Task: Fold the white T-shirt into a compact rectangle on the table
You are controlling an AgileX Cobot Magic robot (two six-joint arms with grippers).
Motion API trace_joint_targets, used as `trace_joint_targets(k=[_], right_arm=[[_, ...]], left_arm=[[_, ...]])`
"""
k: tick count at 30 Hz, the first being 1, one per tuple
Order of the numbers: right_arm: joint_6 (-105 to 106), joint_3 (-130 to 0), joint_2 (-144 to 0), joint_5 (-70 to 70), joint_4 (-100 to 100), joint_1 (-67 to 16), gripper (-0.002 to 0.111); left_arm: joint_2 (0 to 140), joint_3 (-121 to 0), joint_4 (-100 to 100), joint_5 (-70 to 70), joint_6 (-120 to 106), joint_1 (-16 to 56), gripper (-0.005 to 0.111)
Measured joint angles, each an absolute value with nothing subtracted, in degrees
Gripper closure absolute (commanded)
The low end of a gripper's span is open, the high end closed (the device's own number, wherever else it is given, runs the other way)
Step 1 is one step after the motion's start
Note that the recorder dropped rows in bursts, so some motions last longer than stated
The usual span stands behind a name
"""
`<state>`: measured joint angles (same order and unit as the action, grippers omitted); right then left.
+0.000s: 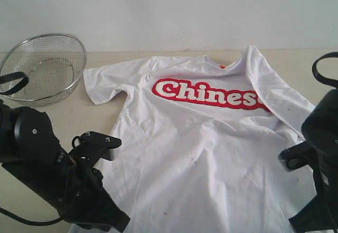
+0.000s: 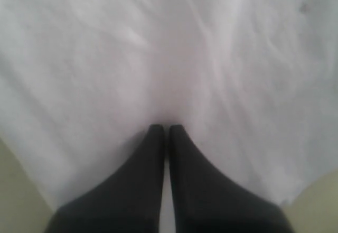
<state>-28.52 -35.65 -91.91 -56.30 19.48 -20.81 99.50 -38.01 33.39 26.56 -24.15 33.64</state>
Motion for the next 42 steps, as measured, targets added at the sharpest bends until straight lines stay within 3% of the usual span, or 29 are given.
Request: trace_joint_targets(k=[5,11,16,42], right_arm=[[-28.0,-38.0,-92.1,-57.5,19.4,-20.7,0.109],[-12.8,-38.3,-91.6,-47.1,0.3,-20.7,0.109],[-6.2,-38.3,-92.1,-47.2,-6.4,-20.7,0.109],[-21.8,-38.8,-99.1,-51.3,15.5,-20.7,0.109]], left_arm=[[99.3,-37.8,33.6,26.1,-24.7,33.6,0.102],[99.3,-37.8,33.6,26.1,-24.9,33.6,0.102],[99.3,-37.7,33.6,26.0,-25.0,33.6,0.102],[98.6,-37.6,33.6,25.9,-26.4,33.6,0.102]])
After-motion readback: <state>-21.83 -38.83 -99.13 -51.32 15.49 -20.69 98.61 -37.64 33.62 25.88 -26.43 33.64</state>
